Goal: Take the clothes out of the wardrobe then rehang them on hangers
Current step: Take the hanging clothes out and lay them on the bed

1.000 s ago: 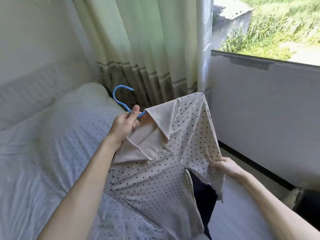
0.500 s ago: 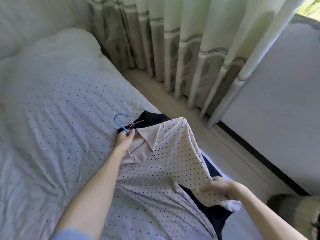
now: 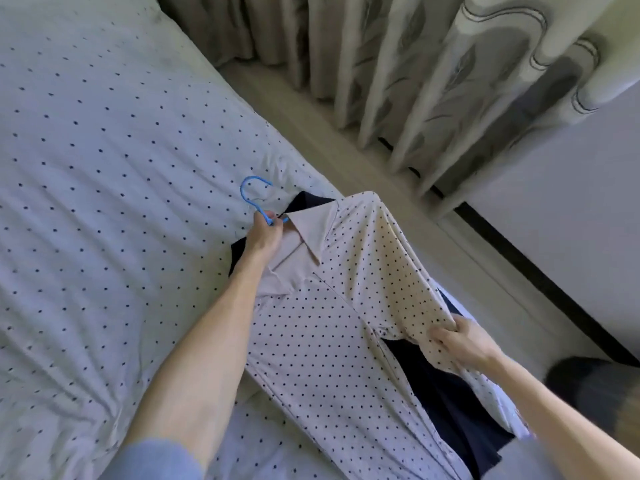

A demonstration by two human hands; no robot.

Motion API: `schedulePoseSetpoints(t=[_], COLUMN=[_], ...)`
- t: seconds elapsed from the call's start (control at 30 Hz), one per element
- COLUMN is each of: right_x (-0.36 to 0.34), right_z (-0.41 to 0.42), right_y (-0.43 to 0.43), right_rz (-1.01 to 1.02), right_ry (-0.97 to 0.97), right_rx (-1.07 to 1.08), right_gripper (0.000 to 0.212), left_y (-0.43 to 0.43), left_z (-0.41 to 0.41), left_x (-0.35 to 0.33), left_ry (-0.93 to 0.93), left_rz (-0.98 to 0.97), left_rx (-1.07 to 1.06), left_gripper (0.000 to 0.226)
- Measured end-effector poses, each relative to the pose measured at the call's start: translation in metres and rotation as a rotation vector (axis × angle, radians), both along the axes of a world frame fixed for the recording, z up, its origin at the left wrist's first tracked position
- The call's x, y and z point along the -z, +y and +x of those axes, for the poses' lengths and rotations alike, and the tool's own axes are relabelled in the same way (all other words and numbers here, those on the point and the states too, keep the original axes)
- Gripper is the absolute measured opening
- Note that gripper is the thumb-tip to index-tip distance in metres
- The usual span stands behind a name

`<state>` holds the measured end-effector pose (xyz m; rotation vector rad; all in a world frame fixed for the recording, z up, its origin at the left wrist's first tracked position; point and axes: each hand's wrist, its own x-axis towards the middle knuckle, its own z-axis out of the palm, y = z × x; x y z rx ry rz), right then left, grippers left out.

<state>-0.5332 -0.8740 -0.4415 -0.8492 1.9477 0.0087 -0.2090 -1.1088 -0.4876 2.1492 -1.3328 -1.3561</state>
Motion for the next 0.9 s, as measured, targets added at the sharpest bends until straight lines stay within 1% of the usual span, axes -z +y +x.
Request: schedulePoseSetpoints(t=[0.03,0.07,0.13,0.2,0.23,0.3,0.37,0.43,0.53,0.57,0.6,0.63,0.67,0.7,0.77,0.83,0.87,0.9], right_x=[0.006,0.014,0.035,0.054,0.061,0.073,0.08,0.08,0.075,0.072,0.069,0.067,0.066,0.065,0.065,0.069,0.07,0.071], right_z=[0.004,0.007,0.009,0.011,0.011,0.01,0.011,0.016,0.02,0.022,0.024,0.026,0.03,0.034,0.043,0.052,0.055,0.057], right_y=[-0.007,-0.011,-0.013,-0.007,-0.001,0.014,0.026,0.035,0.05,0.059,0.07,0.082,0.096,0.111,0.139,0.164,0.174,0.181], right_rz=[-0.004,-0.001,0.051,0.149,0.179,0.16,0.092,0.031,-0.157,-0.263,-0.366,-0.431,-0.448,-0.433,-0.289,-0.028,0.06,0.112], right_ry=[0.001,0.012,0.058,0.113,0.151,0.247,0.318,0.383,0.596,0.627,0.611,0.557,0.492,0.435,0.334,0.294,0.295,0.295], right_rx=[-0.009,-0.031,-0.092,-0.19,-0.251,-0.32,-0.314,-0.279,-0.243,-0.253,-0.269,-0.298,-0.344,-0.397,-0.476,-0.484,-0.455,-0.407], right_gripper=[0.005,0.005,0.014,0.016,0.017,0.017,0.017,0.021,0.043,0.041,0.034,0.027,0.025,0.024,0.027,0.036,0.037,0.034], left_y=[-0.007,-0.014,-0.028,-0.036,-0.037,-0.031,-0.024,-0.021,-0.012,-0.002,0.013,0.033,0.056,0.08,0.13,0.175,0.194,0.21], left_z=[0.002,0.004,0.011,0.019,0.023,0.026,0.026,0.025,0.018,0.014,0.008,0.0,-0.009,-0.02,-0.042,-0.068,-0.081,-0.094], left_x=[0.01,0.021,0.041,0.062,0.072,0.088,0.099,0.102,0.098,0.094,0.089,0.083,0.078,0.073,0.067,0.061,0.057,0.053], left_ry=[-0.009,-0.021,-0.059,-0.099,-0.124,-0.173,-0.194,-0.2,-0.295,-0.356,-0.431,-0.503,-0.547,-0.549,-0.449,-0.322,-0.269,-0.25], left_rz=[0.003,0.011,0.028,0.052,0.055,0.019,-0.054,-0.1,-0.101,-0.124,-0.181,-0.271,-0.382,-0.501,-0.69,-0.788,-0.798,-0.767], left_rx=[0.012,0.024,0.046,0.069,0.081,0.097,0.106,0.104,0.065,0.043,0.039,0.069,0.14,0.245,0.502,0.77,0.915,1.077], left_gripper=[0.033,0.036,0.042,0.047,0.047,0.044,0.045,0.05,0.056,0.058,0.06,0.063,0.063,0.062,0.057,0.052,0.049,0.049])
